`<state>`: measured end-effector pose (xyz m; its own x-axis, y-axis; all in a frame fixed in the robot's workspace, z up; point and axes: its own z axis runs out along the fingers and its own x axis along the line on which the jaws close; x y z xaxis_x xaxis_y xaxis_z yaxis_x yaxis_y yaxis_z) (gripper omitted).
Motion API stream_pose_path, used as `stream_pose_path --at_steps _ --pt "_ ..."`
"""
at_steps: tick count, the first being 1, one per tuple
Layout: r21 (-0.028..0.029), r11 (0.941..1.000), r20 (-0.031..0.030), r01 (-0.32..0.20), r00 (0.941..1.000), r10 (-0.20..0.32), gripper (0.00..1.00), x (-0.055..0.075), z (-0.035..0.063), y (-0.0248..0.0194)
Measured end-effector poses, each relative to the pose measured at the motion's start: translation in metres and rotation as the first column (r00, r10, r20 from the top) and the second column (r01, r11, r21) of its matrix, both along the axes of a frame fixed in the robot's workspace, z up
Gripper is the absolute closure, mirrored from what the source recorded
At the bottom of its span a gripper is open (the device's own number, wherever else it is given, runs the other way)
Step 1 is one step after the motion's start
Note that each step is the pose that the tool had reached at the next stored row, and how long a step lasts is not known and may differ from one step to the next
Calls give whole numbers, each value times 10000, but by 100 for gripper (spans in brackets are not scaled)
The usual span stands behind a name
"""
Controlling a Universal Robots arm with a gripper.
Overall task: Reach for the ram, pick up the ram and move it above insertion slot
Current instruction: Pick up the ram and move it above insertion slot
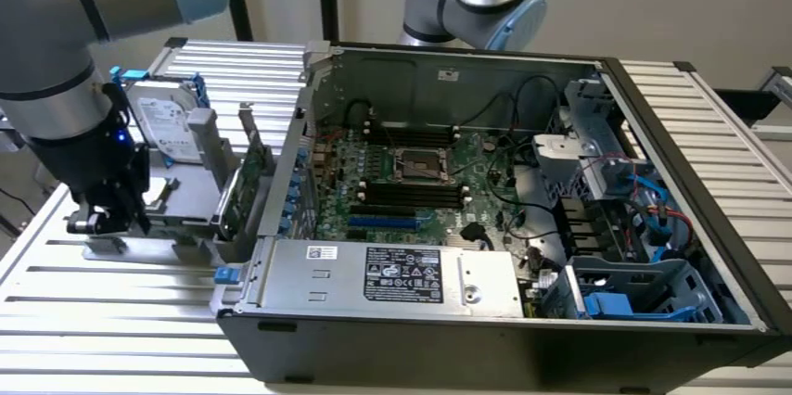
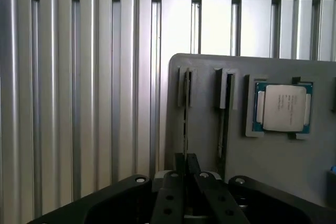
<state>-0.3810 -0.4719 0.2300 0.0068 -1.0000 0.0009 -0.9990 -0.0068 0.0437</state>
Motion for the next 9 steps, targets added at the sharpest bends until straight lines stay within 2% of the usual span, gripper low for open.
stream_pose_path --at_steps 9 --pt "1 10000 -96 -1 10000 1 87 43 407 0"
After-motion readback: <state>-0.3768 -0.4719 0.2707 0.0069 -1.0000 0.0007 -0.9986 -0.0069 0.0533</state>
